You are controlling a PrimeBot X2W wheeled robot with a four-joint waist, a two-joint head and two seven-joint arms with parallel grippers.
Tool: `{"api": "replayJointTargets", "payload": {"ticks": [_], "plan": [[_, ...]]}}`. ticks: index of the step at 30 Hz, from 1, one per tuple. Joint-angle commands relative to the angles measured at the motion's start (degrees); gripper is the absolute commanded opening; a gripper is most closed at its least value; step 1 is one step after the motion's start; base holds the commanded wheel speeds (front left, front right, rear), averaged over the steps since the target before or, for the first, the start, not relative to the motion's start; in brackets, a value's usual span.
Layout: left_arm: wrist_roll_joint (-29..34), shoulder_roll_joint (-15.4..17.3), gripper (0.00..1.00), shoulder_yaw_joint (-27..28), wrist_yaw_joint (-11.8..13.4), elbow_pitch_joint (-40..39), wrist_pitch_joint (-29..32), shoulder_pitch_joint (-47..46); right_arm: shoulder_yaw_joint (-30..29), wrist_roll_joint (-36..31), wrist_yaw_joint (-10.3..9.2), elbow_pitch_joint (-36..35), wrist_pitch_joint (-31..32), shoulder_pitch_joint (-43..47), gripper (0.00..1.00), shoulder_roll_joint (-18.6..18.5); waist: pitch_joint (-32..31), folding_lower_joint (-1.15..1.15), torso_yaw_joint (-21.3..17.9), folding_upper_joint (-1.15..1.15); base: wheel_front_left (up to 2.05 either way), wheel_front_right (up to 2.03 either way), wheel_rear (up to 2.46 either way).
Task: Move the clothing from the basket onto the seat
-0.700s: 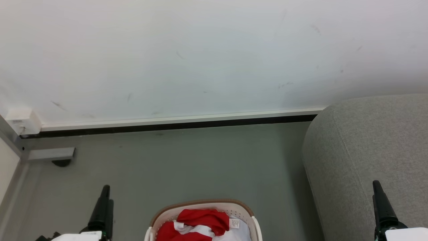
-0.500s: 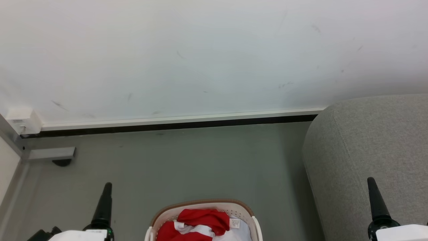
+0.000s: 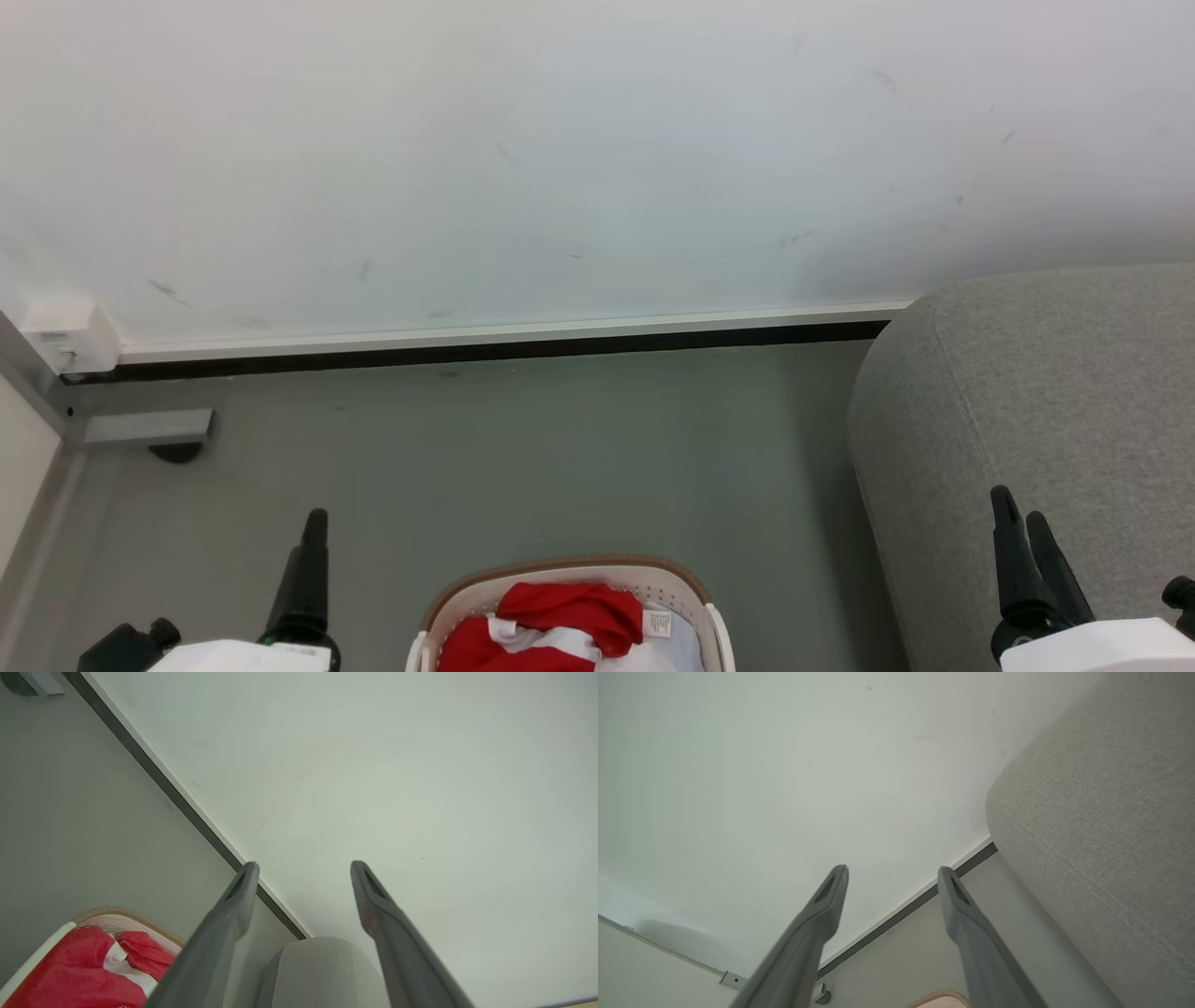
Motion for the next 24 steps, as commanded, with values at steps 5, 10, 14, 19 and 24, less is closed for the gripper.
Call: {"api": "replayJointTargets", "payload": {"ticks": [5,10,14,19,24], "plan": [[4.9,0.5,1.0,-0.2,0.2,-1.4,-1.5,-0.2,1.0,-5.9,-0.04,-1.3,-1.5,-0.4,1.0,-0.5,0.0,0.0,0.1,0.0,0.0,0.0,0.0],[8.4,0.5,1.0,-0.7,0.3,-1.7,-2.4,-0.1,1.8,-10.2,-0.04,-1.6,-2.5,-0.3,1.0,-0.5,0.1,0.0,0.2,0.0,0.0,0.0,0.0],[11.4,0.5,1.0,-1.1,0.2,-1.7,-3.1,0.0,2.2,-13.3,-0.04,-1.9,-3.2,-0.4,1.0,-0.4,0.1,0.0,0.2,0.0,0.0,0.0,0.0],[15.4,0.6,1.0,-1.3,0.1,-1.7,-4.1,0.2,2.5,-16.9,-0.05,-2.3,-4.1,-0.1,1.0,-0.3,0.1,0.0,0.2,0.0,0.0,0.0,0.0],[19.1,0.6,1.0,-1.5,0.1,-2.0,-5.0,0.5,2.8,-20.5,-0.05,-2.6,-5.0,0.1,1.0,-0.3,0.0,0.0,0.2,0.0,0.0,0.0,0.0]]}}
